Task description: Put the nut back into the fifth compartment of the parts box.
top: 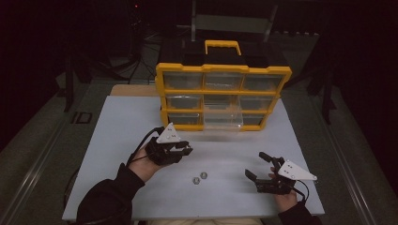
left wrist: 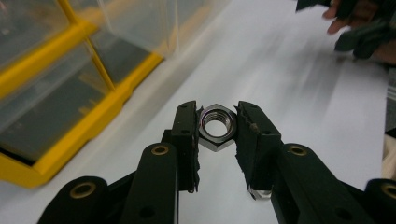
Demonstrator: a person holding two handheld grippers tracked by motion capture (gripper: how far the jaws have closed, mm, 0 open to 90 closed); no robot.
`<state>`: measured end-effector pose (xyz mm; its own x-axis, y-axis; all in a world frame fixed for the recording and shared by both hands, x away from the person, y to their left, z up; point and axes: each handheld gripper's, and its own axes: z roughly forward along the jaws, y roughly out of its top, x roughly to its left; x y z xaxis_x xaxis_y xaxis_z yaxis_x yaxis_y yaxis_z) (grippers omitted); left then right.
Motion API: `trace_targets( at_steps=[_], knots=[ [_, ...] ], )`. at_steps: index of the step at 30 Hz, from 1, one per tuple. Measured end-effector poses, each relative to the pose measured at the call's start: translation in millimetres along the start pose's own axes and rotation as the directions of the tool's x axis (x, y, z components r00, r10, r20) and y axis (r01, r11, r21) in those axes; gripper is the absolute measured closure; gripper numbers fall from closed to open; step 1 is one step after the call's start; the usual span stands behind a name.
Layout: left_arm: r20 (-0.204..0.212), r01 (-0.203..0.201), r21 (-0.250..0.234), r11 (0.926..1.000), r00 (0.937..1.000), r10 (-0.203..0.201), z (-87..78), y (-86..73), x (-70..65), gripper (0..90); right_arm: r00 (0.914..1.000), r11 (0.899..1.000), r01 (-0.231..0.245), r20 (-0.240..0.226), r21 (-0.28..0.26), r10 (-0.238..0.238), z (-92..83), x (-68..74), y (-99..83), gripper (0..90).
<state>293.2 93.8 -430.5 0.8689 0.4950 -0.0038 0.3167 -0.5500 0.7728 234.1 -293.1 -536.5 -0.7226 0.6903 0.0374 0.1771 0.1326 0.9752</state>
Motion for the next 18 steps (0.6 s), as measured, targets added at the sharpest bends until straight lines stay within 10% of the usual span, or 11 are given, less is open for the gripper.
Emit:
trace_targets(
  at_steps=[18],
  knots=[
    [-0.038,-0.012,-0.074,0.9971,0.9992,0.009,-23.8,66.3,11.2,69.2,1.0,1.0,-0.002,-0.001,0.001,0.002,0.7,-0.2,-0.4,13.1]
  ],
)
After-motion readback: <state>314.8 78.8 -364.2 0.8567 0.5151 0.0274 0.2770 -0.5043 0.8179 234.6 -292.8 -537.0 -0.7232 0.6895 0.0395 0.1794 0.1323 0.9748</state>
